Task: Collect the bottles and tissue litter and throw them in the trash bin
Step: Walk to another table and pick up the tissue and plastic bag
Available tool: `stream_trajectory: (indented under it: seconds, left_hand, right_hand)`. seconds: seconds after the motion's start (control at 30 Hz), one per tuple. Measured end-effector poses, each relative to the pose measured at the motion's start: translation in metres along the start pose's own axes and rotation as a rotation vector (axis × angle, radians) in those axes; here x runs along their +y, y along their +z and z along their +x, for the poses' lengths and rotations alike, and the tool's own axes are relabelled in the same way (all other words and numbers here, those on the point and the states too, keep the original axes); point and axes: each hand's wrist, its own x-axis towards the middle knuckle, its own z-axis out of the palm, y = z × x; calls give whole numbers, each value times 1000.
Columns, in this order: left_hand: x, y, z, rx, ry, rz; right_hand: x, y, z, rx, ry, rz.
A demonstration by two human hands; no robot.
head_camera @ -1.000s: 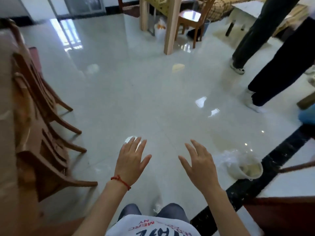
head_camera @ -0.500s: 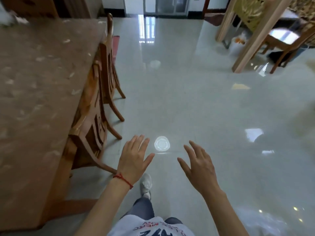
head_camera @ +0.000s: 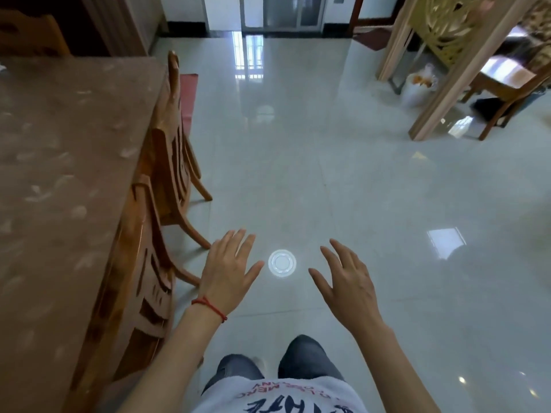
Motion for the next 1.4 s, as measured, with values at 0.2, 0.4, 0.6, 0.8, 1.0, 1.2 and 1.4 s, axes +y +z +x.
stream_trajectory:
  seconds: [0.2,0.4,0.6,0.8,1.0,1.2,1.4]
  left_hand:
    - [-11,2,107,-6,-18,-9]
    - [-21,3,223,5,-87,-20]
    - [-35,-10,331,32,-152,-42]
    - [-67,-17,428,25,-198,-21]
    - [-126,-17,545,47,-206,-32]
    - [-187,-35,653,38,-211,2]
    - [-236,-46,738,27,-250,4]
  right_hand:
    - [30,16,107,-29,-8,-9]
    - [60,28,238,-38,-79,-5]
    - [86,29,367,-46,-161,-19]
    - [90,51,472,-58,-180,11]
    - [79,90,591,-85,-191,8]
    - [55,113,714,-94,-203,12]
    - [38,133,814,-120,-206,13]
